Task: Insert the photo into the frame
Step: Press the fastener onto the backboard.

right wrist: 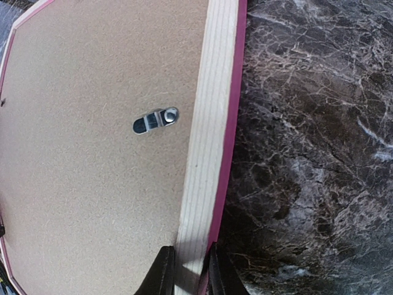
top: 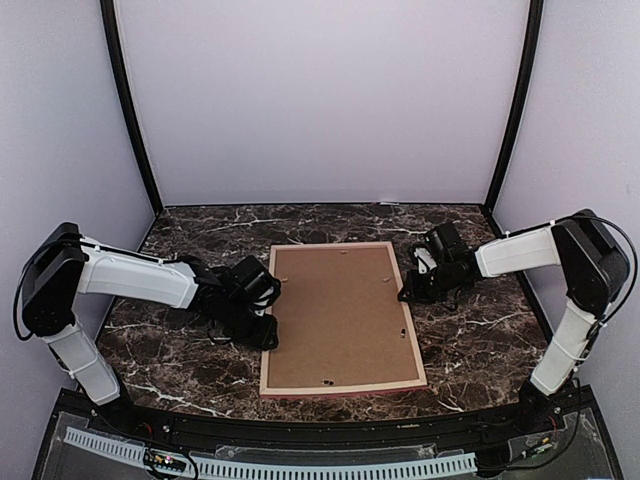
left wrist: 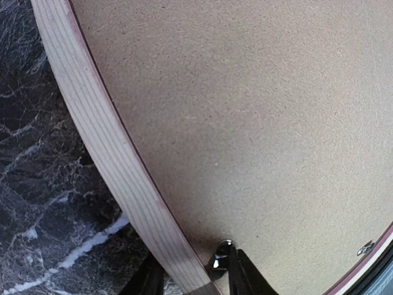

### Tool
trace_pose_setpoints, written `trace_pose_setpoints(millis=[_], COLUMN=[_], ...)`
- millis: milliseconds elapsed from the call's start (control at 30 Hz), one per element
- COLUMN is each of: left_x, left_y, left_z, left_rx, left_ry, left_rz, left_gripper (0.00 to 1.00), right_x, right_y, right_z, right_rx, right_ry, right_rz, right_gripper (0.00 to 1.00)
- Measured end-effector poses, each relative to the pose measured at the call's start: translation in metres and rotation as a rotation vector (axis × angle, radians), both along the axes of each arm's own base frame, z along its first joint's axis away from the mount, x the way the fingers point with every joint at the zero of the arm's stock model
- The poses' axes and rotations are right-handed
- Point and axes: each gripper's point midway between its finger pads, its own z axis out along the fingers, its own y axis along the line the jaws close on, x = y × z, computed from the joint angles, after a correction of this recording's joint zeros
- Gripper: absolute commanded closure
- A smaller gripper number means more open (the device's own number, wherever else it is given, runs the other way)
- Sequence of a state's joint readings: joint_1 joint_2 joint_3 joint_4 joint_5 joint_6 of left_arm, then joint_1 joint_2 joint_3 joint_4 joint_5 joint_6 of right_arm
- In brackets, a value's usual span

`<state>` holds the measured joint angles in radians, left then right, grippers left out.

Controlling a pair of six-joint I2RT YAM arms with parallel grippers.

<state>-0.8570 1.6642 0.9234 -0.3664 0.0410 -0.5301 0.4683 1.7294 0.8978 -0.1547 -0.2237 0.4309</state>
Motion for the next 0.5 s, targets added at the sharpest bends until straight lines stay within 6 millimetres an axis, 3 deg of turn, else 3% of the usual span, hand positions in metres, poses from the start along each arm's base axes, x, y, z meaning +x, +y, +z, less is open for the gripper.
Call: trace_pose_setpoints(millis=[333, 433, 500], left_x=[-0.0014, -0.0013, -0.0012], left_y=[0.0003, 0.0, -0.0001], left_z=[0.0001, 0.0004, 0.0007], left_rx=[0.004, 0.004, 0.004], left_ry=[0.008, 0.008, 0.007], left_rz=[-0.004, -0.004, -0.006], left_gripper=[0.74, 0.7, 0.61], right_x=[0.0, 0.0, 0.0], right_y=[0.0, -0.0001, -0.0001], right_z=[0.0002, 0.0003, 0.0003], right_rx=[0.002, 0.001, 0.001], right_ry=[-0.002, -0.002, -0.002], right_rz=[0.0, 0.0, 0.0], right_gripper=[0.82, 0.82, 0.82])
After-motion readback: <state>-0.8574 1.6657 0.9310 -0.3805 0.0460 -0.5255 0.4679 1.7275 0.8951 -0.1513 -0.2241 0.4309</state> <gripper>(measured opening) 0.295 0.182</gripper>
